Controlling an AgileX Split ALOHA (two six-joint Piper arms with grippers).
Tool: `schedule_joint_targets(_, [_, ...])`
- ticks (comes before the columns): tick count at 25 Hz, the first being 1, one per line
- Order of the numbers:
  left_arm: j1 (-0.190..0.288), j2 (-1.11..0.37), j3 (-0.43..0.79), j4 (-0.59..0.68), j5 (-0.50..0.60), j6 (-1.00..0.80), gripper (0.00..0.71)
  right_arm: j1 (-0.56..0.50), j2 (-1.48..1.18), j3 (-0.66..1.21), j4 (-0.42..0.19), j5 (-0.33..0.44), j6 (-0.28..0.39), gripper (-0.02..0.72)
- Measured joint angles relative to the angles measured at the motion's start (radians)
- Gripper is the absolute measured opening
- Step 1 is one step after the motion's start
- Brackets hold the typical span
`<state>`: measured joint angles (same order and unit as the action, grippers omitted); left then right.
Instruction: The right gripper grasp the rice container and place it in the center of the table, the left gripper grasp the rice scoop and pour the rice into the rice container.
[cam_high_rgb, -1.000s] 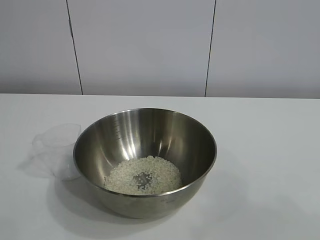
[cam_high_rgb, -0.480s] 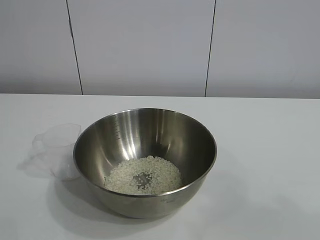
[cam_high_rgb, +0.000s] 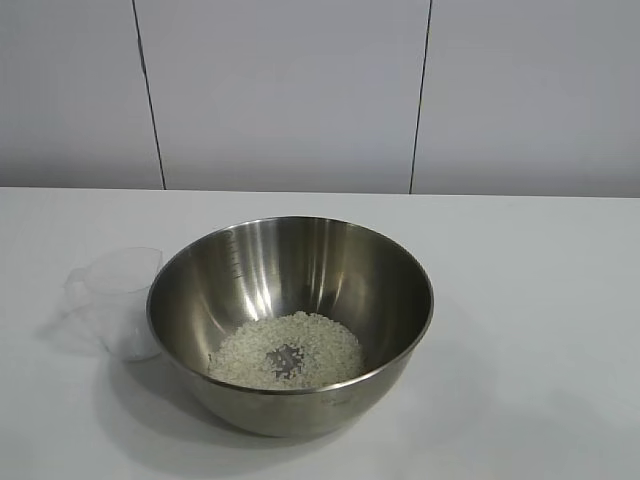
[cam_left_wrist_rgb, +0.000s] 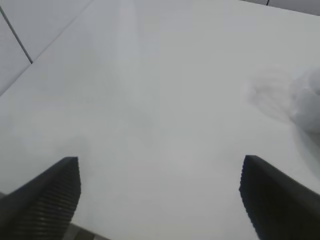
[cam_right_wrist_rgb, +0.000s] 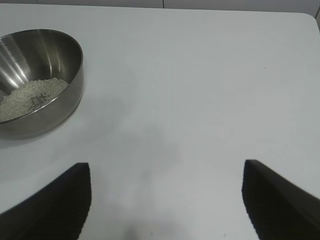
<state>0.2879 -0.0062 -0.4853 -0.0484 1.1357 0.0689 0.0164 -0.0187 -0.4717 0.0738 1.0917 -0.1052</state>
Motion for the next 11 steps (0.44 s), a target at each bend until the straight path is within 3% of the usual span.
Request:
schedule_joint_targets(7, [-0.098, -0.010, 0.000, 0.002, -0.006, -0.004, 0.626, 0.000, 0.000, 0.000, 0.000, 0.000, 0.000, 0.567])
schedule_joint_targets(11, [-0.111, -0.010, 0.000, 0.001, -0.006, -0.004, 0.626, 0.000, 0.000, 0.000, 0.000, 0.000, 0.000, 0.567])
